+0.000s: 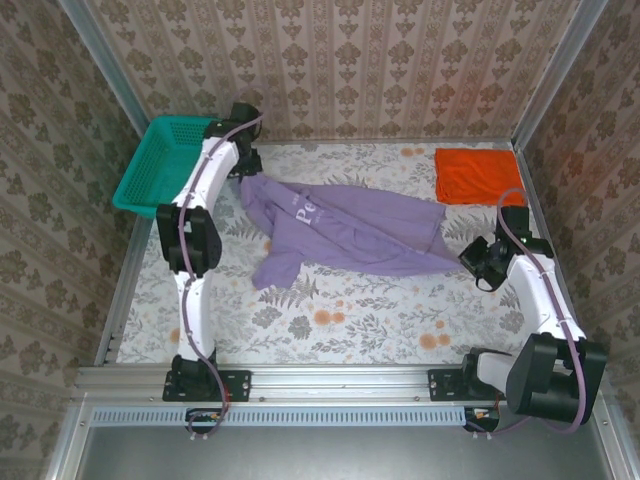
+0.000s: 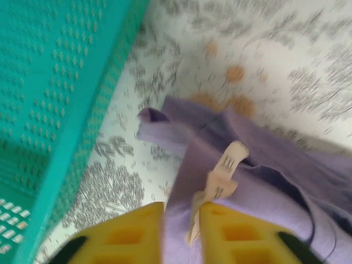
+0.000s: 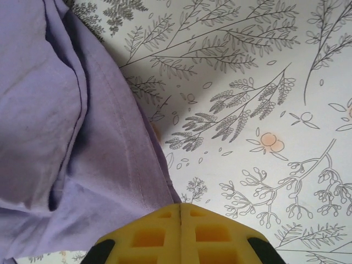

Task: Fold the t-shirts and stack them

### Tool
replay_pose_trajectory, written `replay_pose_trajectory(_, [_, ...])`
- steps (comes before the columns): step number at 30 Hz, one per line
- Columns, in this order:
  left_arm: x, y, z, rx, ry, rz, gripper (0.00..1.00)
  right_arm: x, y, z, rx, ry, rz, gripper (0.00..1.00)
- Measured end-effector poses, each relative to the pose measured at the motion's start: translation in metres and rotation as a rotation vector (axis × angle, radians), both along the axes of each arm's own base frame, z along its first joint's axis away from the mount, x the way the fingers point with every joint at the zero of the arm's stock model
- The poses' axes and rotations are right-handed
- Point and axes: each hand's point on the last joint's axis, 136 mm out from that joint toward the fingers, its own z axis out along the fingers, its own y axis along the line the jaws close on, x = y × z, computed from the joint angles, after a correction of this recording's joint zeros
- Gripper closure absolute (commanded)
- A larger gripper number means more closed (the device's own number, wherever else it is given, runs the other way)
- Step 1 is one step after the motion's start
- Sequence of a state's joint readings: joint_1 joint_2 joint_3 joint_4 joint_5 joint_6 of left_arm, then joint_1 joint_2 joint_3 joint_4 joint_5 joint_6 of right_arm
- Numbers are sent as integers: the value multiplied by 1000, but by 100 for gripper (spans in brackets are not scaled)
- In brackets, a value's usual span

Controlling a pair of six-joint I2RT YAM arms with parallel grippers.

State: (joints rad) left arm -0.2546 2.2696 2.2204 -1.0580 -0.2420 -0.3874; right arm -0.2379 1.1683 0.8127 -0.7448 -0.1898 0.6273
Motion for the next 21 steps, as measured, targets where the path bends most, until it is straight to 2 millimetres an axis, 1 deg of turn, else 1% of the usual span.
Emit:
replay_pose_trajectory(1, [-6,-1,-8,-7,32,-5,41,-1,-1,-1,0,4,-3,100])
replay_pose_trajectory(2, [-12,-3,-14,-19,59,-10,32,-2,-1,-3,0,8,-4,100])
replay_pose_trajectory(4, [-22,-7,-20,-51,95,-18,31,-4,0,-5,2,15,-4,100])
replay_pose_trajectory(6, [-39,-12,-23,-92,131,-32,34,-5,1,-7,6,19,-4,100])
replay_pose_trajectory(7, [-52,-14,-22,-122,147,-41,36,-5,1,-8,8,19,-5,100])
replay_pose_trajectory(9, [-81,-19,-18,-180,179,-58,36,-5,1,-8,12,20,-5,100])
replay_pose_trajectory(12, [-130,-24,-7,-283,204,-71,36,-4,2,-9,16,17,-3,100])
replay_pose_trajectory(14, [-167,-29,-5,-372,226,-62,36,-3,4,-10,25,14,1,100])
replay_pose_trajectory(16, [-200,-34,-12,-462,261,-40,36,-4,5,-13,32,15,3,100])
replay_pose_trajectory(17, [-215,-38,-19,-510,289,-25,36,-5,5,-15,34,17,4,100])
replay_pose_trajectory(19, [-241,-45,-36,-586,360,5,37,-5,6,-17,39,21,5,100])
replay_pose_trajectory(21, [-256,-51,-51,-632,423,27,38,-6,8,-19,48,27,8,100])
